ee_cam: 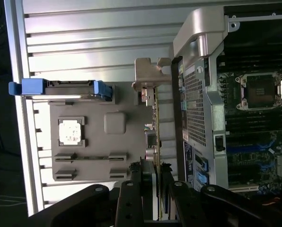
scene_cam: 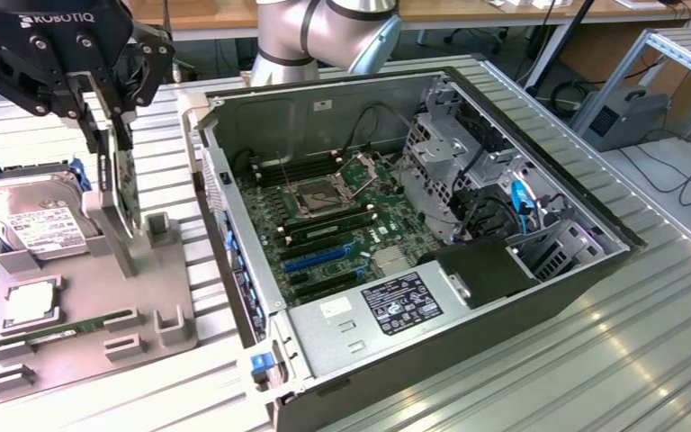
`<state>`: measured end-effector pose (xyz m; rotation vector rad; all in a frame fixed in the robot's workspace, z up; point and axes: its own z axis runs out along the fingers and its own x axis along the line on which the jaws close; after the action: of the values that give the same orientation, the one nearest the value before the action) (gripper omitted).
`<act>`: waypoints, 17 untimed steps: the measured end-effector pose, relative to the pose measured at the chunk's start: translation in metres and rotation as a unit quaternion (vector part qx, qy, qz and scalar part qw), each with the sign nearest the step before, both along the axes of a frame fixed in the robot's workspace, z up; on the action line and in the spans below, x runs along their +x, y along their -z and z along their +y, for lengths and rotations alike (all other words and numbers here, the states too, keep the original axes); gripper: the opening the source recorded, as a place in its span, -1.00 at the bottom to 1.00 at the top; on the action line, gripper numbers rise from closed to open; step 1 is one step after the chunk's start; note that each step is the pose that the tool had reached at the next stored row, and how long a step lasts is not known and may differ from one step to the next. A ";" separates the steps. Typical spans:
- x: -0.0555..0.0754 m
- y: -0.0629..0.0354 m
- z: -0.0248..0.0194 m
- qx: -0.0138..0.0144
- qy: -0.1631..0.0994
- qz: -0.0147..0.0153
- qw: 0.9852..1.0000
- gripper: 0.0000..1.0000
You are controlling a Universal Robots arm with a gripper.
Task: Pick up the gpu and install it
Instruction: 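Pick up the gpu and move the gpu toward the slot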
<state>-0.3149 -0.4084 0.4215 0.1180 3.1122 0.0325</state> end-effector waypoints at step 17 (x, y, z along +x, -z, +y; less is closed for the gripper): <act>0.000 -0.0176 0.0000 0.000 0.000 0.000 1.000 -0.45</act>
<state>-0.3149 -0.4084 0.4391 0.1180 3.1121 0.0327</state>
